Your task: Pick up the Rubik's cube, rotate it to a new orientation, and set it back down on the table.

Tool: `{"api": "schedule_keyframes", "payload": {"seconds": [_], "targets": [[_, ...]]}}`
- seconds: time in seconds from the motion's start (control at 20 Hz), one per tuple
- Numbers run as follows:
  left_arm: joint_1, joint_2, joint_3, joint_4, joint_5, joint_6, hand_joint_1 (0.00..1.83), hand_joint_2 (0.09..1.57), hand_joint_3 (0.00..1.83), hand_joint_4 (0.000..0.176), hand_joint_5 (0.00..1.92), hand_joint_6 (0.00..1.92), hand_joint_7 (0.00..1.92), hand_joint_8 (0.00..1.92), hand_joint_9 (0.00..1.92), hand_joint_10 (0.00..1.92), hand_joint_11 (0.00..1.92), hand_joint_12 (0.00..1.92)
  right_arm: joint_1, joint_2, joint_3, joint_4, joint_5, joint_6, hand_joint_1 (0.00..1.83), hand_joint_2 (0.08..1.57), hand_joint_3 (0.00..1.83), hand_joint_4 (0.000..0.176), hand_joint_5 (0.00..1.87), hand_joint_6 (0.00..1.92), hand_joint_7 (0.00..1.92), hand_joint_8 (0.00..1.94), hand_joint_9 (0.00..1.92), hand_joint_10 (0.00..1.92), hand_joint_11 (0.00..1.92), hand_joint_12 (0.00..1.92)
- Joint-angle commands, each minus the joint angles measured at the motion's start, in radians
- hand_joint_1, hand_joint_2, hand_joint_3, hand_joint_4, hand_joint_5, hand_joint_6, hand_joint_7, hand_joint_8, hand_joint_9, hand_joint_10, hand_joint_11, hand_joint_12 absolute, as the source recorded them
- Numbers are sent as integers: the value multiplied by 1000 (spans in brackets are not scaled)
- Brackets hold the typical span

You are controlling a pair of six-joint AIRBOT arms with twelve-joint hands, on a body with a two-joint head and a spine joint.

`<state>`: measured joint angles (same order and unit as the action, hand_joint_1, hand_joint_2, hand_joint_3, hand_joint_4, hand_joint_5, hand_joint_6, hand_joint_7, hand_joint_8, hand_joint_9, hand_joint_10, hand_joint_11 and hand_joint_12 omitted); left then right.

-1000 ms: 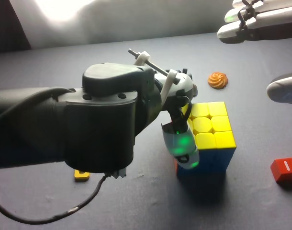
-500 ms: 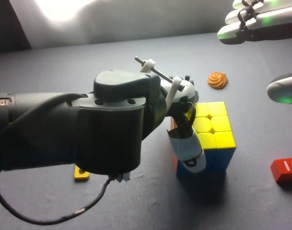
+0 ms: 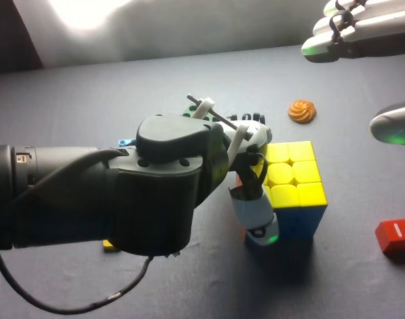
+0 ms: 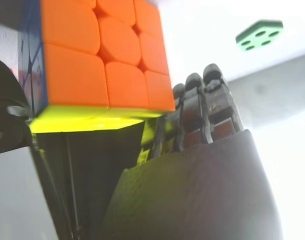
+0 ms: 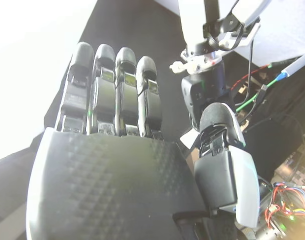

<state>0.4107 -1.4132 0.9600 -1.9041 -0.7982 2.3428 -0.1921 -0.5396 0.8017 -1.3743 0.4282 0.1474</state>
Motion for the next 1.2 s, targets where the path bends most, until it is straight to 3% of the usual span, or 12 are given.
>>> {"api": "schedule_keyframes", "payload": {"seconds": [0.0,0.35,0.45,0.8,0.85,0.9,0.95,1.05,1.15], "targets": [[5,-6,1,43,19,-7,1175,830,1,0,157,20,26,8,0,0,0,0,11,-1,-1,47,28,-2,0,1255,0,0,358,3,354,4,307,3,0,734],[44,-11,9,71,44,-40,1127,825,0,0,131,2,9,2,0,0,0,0,6,-1,-1,47,28,-2,0,1270,2,0,381,6,367,4,312,2,0,715],[46,-11,13,71,48,-41,1018,783,0,0,79,0,0,0,0,0,16,7,4,-1,-1,47,28,-2,0,1262,0,0,386,3,369,1,316,2,0,739],[50,-12,17,81,54,-41,1062,828,4,0,77,15,0,0,0,0,1,0,2,-1,-1,47,30,-2,0,1250,0,0,368,2,354,2,314,2,0,836],[51,-12,17,81,56,-42,1031,881,0,0,133,2,38,31,25,0,0,242,1,-1,-1,46,30,-4,0,1255,1,0,370,3,356,3,317,4,0,833],[52,-12,16,81,57,-42,1070,917,0,0,247,11,191,21,156,16,0,596,1,-1,-1,38,31,-4,0,1256,1,0,377,5,367,8,323,6,0,831],[52,-12,16,81,57,-43,974,985,20,0,265,8,257,21,228,28,0,739,1,-1,-1,26,31,-4,0,1261,2,0,372,2,365,4,320,3,0,789],[52,-12,15,81,57,-44,1031,1069,19,0,457,29,502,24,469,51,98,937,0,-1,-1,4,31,-5,0,1267,3,0,348,2,341,2,302,2,0,728],[52,-12,14,82,57,-44,1114,1083,3,0,733,46,835,40,782,76,331,925,-1,-1,-1,2,31,-5,0,1262,0,0,363,8,360,8,317,6,0,755]]}}
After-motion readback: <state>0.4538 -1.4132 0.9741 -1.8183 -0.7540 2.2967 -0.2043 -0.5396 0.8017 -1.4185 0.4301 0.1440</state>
